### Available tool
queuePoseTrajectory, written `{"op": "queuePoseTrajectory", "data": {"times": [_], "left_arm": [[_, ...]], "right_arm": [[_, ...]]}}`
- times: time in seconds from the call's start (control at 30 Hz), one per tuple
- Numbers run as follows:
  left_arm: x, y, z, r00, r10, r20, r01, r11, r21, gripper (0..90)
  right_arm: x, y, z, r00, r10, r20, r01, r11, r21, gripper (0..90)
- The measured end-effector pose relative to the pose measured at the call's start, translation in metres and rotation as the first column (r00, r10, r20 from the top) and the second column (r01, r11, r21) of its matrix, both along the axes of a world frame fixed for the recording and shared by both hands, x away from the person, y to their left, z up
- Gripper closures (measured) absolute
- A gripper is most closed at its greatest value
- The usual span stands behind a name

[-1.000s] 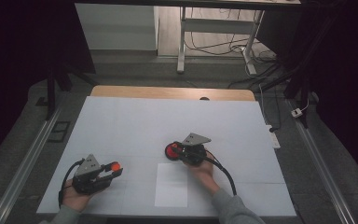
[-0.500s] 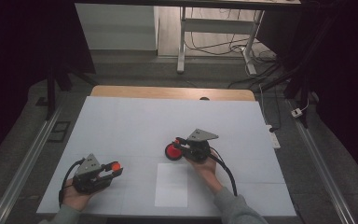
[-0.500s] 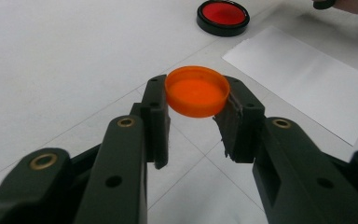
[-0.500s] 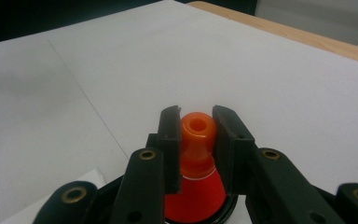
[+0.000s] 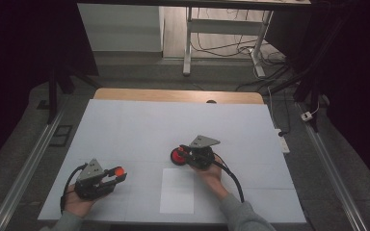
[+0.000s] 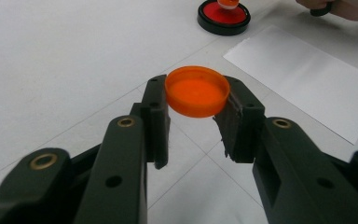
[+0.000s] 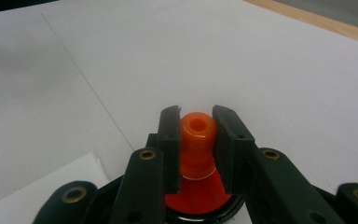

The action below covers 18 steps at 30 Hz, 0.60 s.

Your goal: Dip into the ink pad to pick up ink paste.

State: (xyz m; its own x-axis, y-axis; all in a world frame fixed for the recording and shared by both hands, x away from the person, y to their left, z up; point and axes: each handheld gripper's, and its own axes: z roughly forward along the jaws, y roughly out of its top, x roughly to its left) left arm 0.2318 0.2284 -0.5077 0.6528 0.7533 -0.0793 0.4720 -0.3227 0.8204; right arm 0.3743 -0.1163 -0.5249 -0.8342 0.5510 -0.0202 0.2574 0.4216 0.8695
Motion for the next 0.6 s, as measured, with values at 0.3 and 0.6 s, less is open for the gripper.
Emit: {"op": "queuePoseTrajectory", "data": {"times": [0.3, 0.6], "left_arm": [[-0.0003, 0.0003, -0.0001, 1.0, 0.002, 0.0, -0.002, 1.0, 0.0, 65.0], [-0.001, 0.0003, 0.0, 1.0, 0.005, 0.0, -0.005, 1.0, 0.002, 65.0]], "right_arm": [[0.0014, 0.001, -0.0053, 0.9999, -0.007, -0.008, 0.006, 1.0, -0.028, 72.9], [-0.0002, -0.0003, -0.0084, 0.9999, -0.014, -0.001, 0.014, 1.0, -0.011, 73.0]]}}
